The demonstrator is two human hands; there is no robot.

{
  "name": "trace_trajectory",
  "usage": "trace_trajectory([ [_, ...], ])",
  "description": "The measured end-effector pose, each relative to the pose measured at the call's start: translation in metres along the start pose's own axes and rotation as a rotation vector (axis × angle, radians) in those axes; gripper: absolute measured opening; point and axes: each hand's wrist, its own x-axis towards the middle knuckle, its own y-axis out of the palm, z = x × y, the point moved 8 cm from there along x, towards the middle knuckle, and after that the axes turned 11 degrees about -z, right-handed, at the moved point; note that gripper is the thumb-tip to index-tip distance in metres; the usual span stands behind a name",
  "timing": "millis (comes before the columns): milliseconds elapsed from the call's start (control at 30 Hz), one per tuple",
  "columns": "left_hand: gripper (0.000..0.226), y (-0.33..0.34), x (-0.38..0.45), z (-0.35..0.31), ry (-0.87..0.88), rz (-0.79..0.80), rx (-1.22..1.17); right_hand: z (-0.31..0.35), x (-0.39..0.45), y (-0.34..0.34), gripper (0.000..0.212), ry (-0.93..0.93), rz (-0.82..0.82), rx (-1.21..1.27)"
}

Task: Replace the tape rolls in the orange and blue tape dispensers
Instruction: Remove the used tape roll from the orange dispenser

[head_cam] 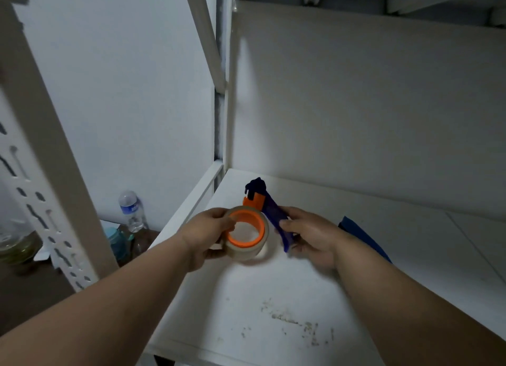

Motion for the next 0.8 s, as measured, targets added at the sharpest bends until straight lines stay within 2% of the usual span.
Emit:
trace_trajectory([
  [100, 0.026, -0.005, -0.001, -0.006, 0.037, 0.011, 0.019, -0.003, 0.000, -0.008, 0.043, -0.004, -0.004, -0.094],
  [167, 0.044, -0.002, -0.003, -0.009, 0.050, -0.008, 0.008, -0.003, 0.004, -0.007, 0.050, -0.053, -0.061, -0.336],
  [233, 0.059, 0.001, -0.005, -0.010, 0.058, -0.034, -0.011, 0.004, 0.005, -0.006, 0.050, -0.161, -0.196, -0.564],
  [300, 0.061, 0.005, -0.006, -0.010, 0.061, -0.056, -0.018, 0.026, -0.005, -0.007, 0.031, -0.365, -0.410, -0.675],
  [333, 0.060, 0.007, -0.008, -0.009, 0.059, -0.067, -0.029, 0.038, -0.015, -0.001, 0.017, -0.505, -0.460, -0.670],
  [367, 0.060, 0.009, -0.009, -0.008, 0.055, -0.078, -0.049, 0.046, -0.022, 0.010, 0.006, -0.621, -0.437, -0.648],
  [400, 0.060, 0.011, -0.010, -0.007, 0.046, -0.083, -0.083, 0.049, -0.028, 0.026, 0.004, -0.687, -0.352, -0.638],
  [467, 0.057, 0.015, -0.013, -0.005, 0.019, -0.061, -0.183, 0.040, -0.034, 0.053, 0.011, -0.641, -0.129, -0.616],
  [533, 0.046, 0.020, -0.019, -0.007, -0.008, 0.005, -0.275, 0.024, -0.034, 0.063, 0.010, -0.435, 0.022, -0.464],
  [567, 0.040, 0.019, -0.020, -0.007, -0.032, 0.017, -0.325, 0.017, -0.033, 0.063, 0.018, -0.345, 0.056, -0.362],
  [633, 0.030, 0.015, -0.019, -0.004, -0.080, -0.019, -0.412, 0.014, -0.033, 0.060, 0.033, -0.289, 0.035, -0.268],
  [800, 0.031, 0.007, -0.016, -0.001, -0.092, -0.050, -0.369, 0.018, -0.037, 0.057, 0.028, -0.256, -0.046, -0.260],
])
